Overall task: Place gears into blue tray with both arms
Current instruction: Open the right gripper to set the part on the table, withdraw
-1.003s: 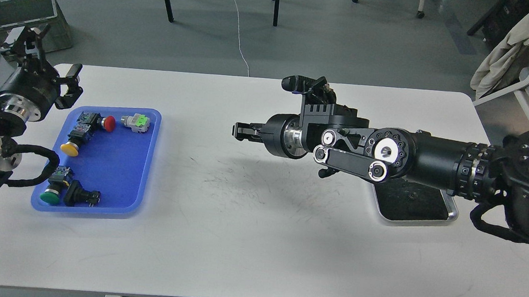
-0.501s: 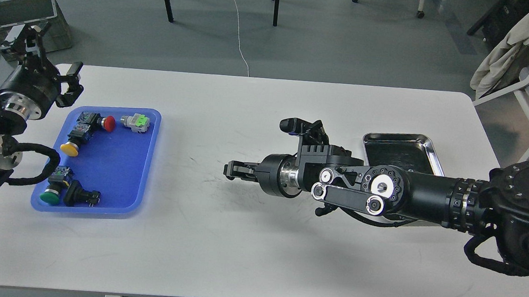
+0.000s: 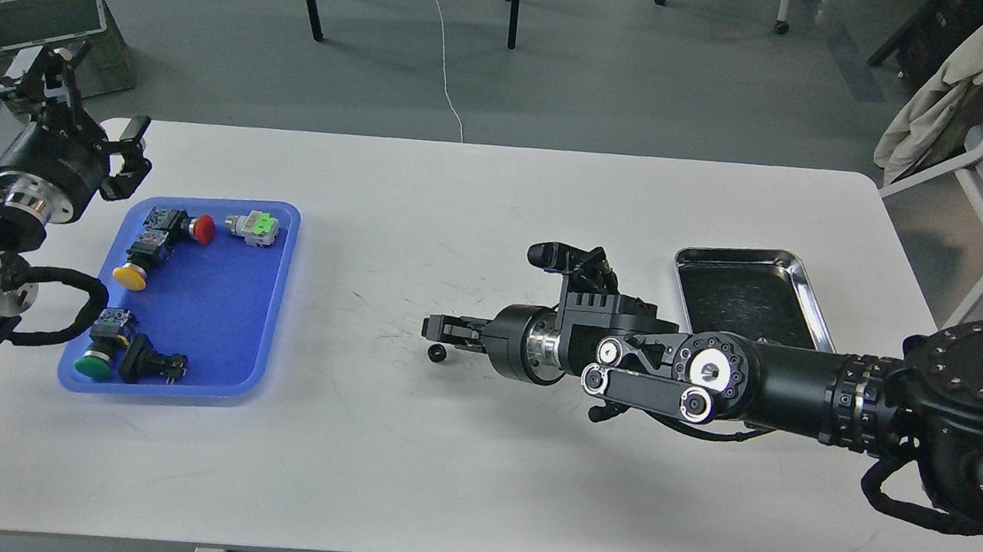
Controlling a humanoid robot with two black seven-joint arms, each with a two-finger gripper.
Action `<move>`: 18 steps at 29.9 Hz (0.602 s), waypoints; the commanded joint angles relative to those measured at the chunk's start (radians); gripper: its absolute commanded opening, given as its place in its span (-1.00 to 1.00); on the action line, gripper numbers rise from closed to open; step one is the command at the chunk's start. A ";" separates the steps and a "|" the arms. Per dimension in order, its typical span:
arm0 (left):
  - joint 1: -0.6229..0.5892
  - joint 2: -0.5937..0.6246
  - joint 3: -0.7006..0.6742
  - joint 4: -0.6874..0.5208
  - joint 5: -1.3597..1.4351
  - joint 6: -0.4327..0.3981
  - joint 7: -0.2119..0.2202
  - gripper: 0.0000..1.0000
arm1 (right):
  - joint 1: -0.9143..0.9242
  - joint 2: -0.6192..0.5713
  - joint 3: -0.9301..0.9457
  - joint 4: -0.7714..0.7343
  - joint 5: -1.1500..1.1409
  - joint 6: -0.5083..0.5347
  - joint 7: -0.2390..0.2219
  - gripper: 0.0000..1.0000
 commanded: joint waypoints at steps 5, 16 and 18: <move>-0.002 0.023 0.001 -0.003 0.000 0.000 0.005 0.97 | 0.008 0.000 0.211 -0.068 0.009 -0.001 0.000 0.90; 0.017 0.241 0.050 -0.230 0.041 -0.034 0.008 0.97 | 0.003 -0.003 0.568 -0.079 0.160 0.025 0.002 0.92; 0.021 0.301 0.084 -0.285 0.086 -0.057 0.006 0.97 | -0.003 -0.107 0.652 -0.066 0.185 0.057 0.002 0.92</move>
